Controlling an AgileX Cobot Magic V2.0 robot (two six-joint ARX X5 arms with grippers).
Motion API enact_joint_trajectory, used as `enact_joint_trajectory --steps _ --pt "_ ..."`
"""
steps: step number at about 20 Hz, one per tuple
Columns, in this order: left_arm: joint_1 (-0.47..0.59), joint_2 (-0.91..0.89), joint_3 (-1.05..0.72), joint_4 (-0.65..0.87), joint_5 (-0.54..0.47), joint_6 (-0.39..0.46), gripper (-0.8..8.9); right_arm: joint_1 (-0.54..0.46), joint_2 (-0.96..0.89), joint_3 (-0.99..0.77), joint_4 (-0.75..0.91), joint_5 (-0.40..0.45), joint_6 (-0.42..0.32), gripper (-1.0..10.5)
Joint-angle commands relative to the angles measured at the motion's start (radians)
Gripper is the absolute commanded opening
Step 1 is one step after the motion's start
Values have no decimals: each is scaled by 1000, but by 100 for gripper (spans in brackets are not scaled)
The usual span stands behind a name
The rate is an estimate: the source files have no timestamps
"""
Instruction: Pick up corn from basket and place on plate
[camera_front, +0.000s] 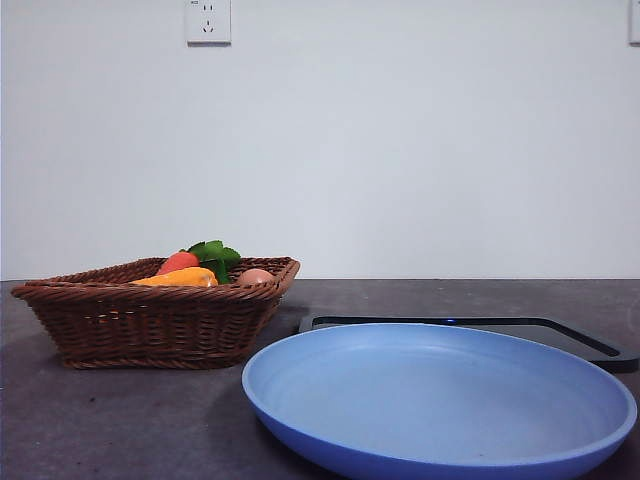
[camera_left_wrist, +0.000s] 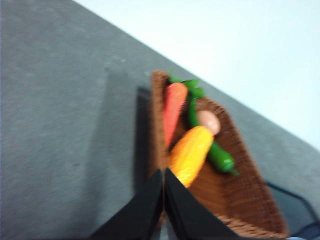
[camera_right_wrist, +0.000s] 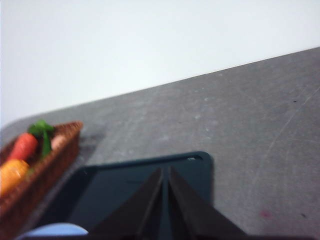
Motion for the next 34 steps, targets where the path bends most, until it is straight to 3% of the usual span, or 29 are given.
enact_joint_trajectory --steps 1,6,10,20,23,29,34 --pt "3 11 61 13 24 -32 6 0 0 63 13 20 63 2" --pt "3 80 176 -46 27 -26 6 0 29 176 -22 54 61 2" --pt "3 171 283 -105 91 24 6 1 103 283 -109 46 23 2" --pt "1 423 542 -388 246 315 6 2 411 584 -507 -123 -226 2" --pt "-3 472 577 -460 259 368 6 14 495 665 -634 -135 -295 2" --pt "-24 523 596 -543 291 415 6 53 627 784 -848 -134 -389 2" --pt "-32 539 596 -554 291 416 27 85 679 796 -867 -133 -391 2"
